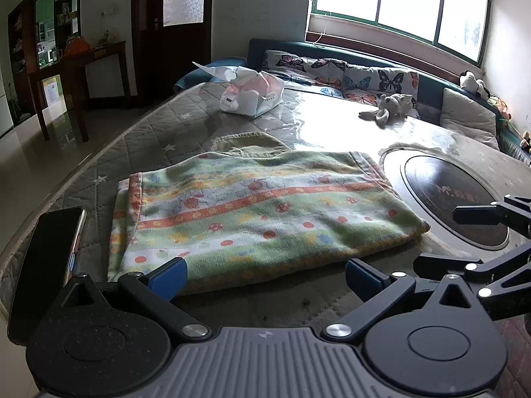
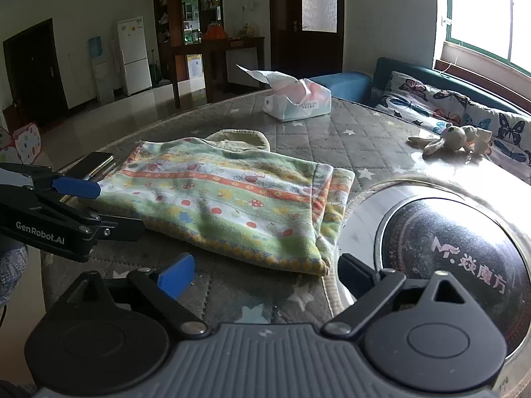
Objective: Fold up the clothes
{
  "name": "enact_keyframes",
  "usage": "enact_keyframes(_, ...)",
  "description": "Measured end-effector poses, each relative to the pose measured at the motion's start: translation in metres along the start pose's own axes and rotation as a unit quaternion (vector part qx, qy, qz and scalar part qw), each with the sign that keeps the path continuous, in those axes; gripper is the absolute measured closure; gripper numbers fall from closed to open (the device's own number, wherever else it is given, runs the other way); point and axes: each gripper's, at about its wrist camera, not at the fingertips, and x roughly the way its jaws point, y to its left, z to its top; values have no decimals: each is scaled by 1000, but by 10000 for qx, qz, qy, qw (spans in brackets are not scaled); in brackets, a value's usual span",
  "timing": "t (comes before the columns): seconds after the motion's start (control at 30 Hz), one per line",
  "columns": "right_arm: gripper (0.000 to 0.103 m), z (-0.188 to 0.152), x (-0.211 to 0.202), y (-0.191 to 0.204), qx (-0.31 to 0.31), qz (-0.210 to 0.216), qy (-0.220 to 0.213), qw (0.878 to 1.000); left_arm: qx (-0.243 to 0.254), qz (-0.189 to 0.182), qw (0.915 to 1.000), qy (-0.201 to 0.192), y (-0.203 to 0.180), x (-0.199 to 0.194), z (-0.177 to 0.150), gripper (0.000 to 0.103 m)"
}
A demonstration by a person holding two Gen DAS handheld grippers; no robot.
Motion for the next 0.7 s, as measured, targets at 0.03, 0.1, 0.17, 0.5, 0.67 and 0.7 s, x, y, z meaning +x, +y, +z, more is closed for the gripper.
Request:
enact_keyframes(0.03, 4, 0, -1, 1, 0, -7, -9, 10000, 4, 12, 10000, 0, -1, -1, -1, 0)
enact_keyframes(0.1, 2, -1, -3, 3, -13, -23, -22, 10000, 5, 26, 10000, -2, -2, -3, -3, 0)
enact_keyframes(0.17, 0, -2, -5, 4, -33, -57, -38, 10000, 1, 29, 10000, -7, -2, -4, -4, 0)
enact_keyframes(0.5, 0, -9, -13, 5, 32, -112, -99, 9999, 21, 144, 9999, 37, -6, -9, -12, 0)
enact_keyframes(0.67, 0, -13, -17, 1, 116, -195, -113, 9997, 57, 122, 9999, 35, -9, -9, -14, 0)
enact_keyframes(0.7, 0, -15, -18, 0, 139, -228, -107, 9996, 69, 116, 9999, 37, -10, -9, -15, 0)
